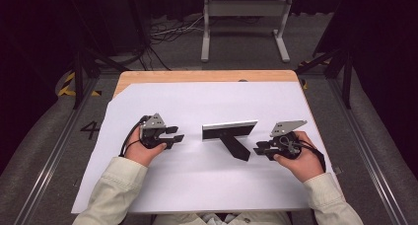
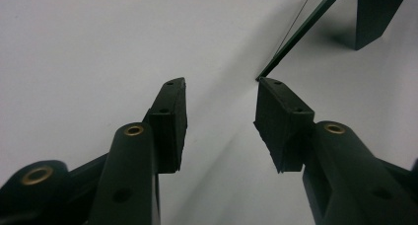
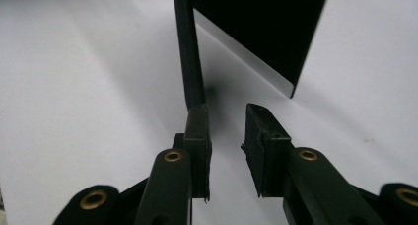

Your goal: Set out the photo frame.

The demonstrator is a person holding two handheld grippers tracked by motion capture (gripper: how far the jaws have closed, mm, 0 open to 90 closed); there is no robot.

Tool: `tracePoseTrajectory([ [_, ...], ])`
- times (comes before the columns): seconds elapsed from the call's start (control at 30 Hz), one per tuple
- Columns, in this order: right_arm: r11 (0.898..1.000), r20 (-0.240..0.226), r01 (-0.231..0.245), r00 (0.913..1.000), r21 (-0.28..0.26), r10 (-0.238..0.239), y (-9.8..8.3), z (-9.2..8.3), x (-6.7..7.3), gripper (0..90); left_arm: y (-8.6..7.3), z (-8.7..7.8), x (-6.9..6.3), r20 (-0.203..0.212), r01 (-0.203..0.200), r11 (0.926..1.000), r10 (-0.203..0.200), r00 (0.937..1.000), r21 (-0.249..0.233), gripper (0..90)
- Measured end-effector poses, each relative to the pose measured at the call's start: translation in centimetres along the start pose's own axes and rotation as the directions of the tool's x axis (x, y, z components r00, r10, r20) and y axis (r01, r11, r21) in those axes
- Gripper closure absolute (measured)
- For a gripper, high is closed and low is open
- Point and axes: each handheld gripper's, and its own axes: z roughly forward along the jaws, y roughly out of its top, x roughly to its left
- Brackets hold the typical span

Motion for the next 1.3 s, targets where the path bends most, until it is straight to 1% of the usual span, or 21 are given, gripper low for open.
tracePoseTrajectory([
  [0.03,1.000,0.000,0.000,1.0000,0.000,0.000,0.0,0.0,0.0,72.4,0.0,0.0,0.0,0.000,0.000,1.0000,0.000,1.0000,0.000,61.6],
  [0.07,1.000,0.011,-0.005,0.9999,-0.008,0.005,0.0,-0.4,0.0,72.4,0.0,0.2,-0.1,-0.011,-0.005,1.0000,0.005,0.9999,-0.001,61.6],
  [0.13,0.999,0.036,-0.008,0.9993,-0.031,0.009,-0.1,-0.9,-0.1,72.0,0.1,0.3,-0.1,-0.032,-0.023,0.9997,0.023,0.9992,0.000,65.4],
  [0.23,0.998,0.079,-0.010,0.9968,-0.067,0.015,0.0,-1.4,-0.2,66.7,0.0,0.5,-0.2,-0.034,-0.006,0.9997,0.005,0.9994,-0.025,68.6],
  [0.33,0.993,0.124,-0.004,0.9922,-0.116,0.018,0.0,-1.8,-0.3,63.9,0.0,0.7,-0.4,-0.042,-0.006,0.9993,0.005,0.9991,-0.037,70.4],
  [0.37,0.992,0.135,-0.003,0.9907,-0.125,0.020,-0.1,-1.9,-0.3,63.3,0.1,0.8,-0.5,-0.050,-0.011,0.9992,0.009,0.9987,-0.039,70.4],
  [0.43,0.987,0.166,-0.002,0.9857,-0.162,0.029,-0.1,-2.2,-0.4,62.1,0.1,1.0,-0.7,-0.057,-0.014,0.9992,0.012,0.9983,-0.037,70.3],
  [0.5,0.982,0.190,0.001,0.9811,-0.187,0.035,-0.2,-2.4,-0.6,60.2,0.1,1.1,-0.8,-0.057,-0.012,0.9992,0.010,0.9983,-0.039,70.0],
  [0.53,0.982,0.194,0.000,0.9802,-0.191,0.037,-0.3,-2.4,-0.7,59.3,0.1,1.1,-0.8,-0.057,-0.012,0.9992,0.010,0.9983,-0.039,69.7],
  [0.7,0.976,0.225,0.000,0.9731,-0.219,0.050,-0.5,-2.5,-0.9,58.0,0.0,1.2,-0.7,-0.046,0.018,0.9991,-0.020,0.9987,-0.038,68.2],
  [0.73,0.976,0.225,0.000,0.9731,-0.219,0.050,-0.5,-2.5,-0.9,58.0,0.0,1.2,-0.7,-0.046,0.018,0.9991,-0.020,0.9987,-0.038,68.1],
  [0.77,0.974,0.233,0.001,0.9711,-0.226,0.053,-0.6,-2.6,-1.1,57.9,0.0,1.3,-0.6,-0.042,0.029,0.9989,-0.031,0.9986,-0.038,68.1],
  [0.9,0.973,0.238,-0.007,0.9693,-0.230,0.063,-0.7,-2.7,-1.2,57.9,0.1,1.5,-0.5,-0.041,0.029,0.9990,-0.031,0.9987,-0.034,68.7],
  [0.93,0.974,0.239,-0.012,0.9687,-0.228,0.067,-0.8,-2.8,-1.3,58.0,0.2,1.7,-0.5,-0.041,0.030,0.9990,-0.031,0.9987,-0.033,70.2],
  [1.0,0.974,0.240,-0.013,0.9683,-0.228,0.069,-0.8,-2.9,-1.4,58.1,0.2,1.8,-0.6,-0.040,0.033,0.9990,-0.035,0.9986,-0.030,71.6],
  [1.07,0.974,0.243,-0.008,0.9679,-0.227,0.065,-0.8,-2.9,-1.4,58.5,0.3,2.1,-0.6,-0.044,0.028,0.9992,-0.029,0.9986,-0.027,72.1],
  [1.17,0.974,0.244,-0.006,0.9678,-0.225,0.062,-0.8,-3.0,-1.5,58.7,0.4,2.3,-0.7,-0.039,0.029,0.9993,-0.030,0.9988,-0.024,72.1],
  [1.2,0.975,0.244,-0.009,0.9677,-0.222,0.064,-0.8,-3.0,-1.5,58.6,0.4,2.3,-0.6,-0.039,0.023,0.9995,-0.024,0.9989,-0.023,71.6],
  [1.23,0.975,0.244,-0.010,0.9675,-0.223,0.065,-0.8,-3.1,-1.5,58.7,0.5,2.4,-0.7,-0.038,0.029,0.9993,-0.030,0.9988,-0.024,71.3],
  [1.27,0.975,0.245,-0.009,0.9672,-0.223,0.065,-0.8,-3.1,-1.5,59.0,0.5,2.5,-0.6,-0.038,0.022,0.9995,-0.023,0.9990,-0.024,70.9],
  [1.3,0.975,0.246,-0.007,0.9672,-0.223,0.063,-0.9,-3.2,-1.5,59.0,0.6,2.6,-0.6,-0.035,0.023,0.9995,-0.023,0.9991,-0.024,70.6],
])
